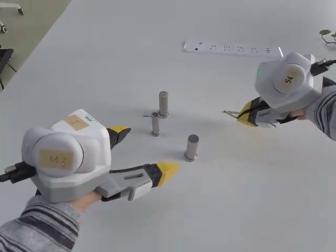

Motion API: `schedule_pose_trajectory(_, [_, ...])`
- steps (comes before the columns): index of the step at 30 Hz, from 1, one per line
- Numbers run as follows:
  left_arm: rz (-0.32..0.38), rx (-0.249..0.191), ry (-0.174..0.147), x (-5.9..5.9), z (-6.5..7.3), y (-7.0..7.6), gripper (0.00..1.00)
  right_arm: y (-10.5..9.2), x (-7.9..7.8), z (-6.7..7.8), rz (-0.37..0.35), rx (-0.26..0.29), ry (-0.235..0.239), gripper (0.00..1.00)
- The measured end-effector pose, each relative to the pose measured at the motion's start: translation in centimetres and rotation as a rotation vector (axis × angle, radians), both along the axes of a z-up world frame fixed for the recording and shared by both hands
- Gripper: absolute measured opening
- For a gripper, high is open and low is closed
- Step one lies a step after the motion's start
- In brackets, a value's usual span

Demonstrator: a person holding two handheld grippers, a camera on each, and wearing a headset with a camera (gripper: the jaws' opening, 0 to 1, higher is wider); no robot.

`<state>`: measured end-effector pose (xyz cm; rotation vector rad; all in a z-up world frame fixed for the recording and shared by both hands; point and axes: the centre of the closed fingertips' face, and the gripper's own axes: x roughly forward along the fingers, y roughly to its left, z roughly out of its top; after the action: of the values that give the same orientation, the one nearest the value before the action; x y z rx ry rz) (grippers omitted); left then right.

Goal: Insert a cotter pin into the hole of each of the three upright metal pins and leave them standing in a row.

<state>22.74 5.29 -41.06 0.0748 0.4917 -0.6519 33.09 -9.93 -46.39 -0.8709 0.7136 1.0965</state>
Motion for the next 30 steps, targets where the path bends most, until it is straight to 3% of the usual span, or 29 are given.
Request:
schedule_pose_trajectory(4, [-0.019,-0.008,-0.013,0.2,0.6,-0.6,0.59,0.8,-0.8,0.9,0.023,0.031,-0.02,0.0])
schedule_pose_trajectory(20, [-0.044,-0.058,0.038,0.8,1.3,-2.3,0.43,4.8,-5.2,4.3,0.19,0.113,-0.123,0.0])
schedule_pose_trajectory(26, [-0.033,-0.113,0.114,0.7,1.0,-3.2,0.37,5.6,-6.4,4.7,0.25,0.115,-0.148,0.0])
schedule_pose_trajectory(30, [-0.03,-0.161,0.145,0.7,0.9,-3.7,0.33,6.1,-7.2,5.0,0.286,0.121,-0.163,0.0])
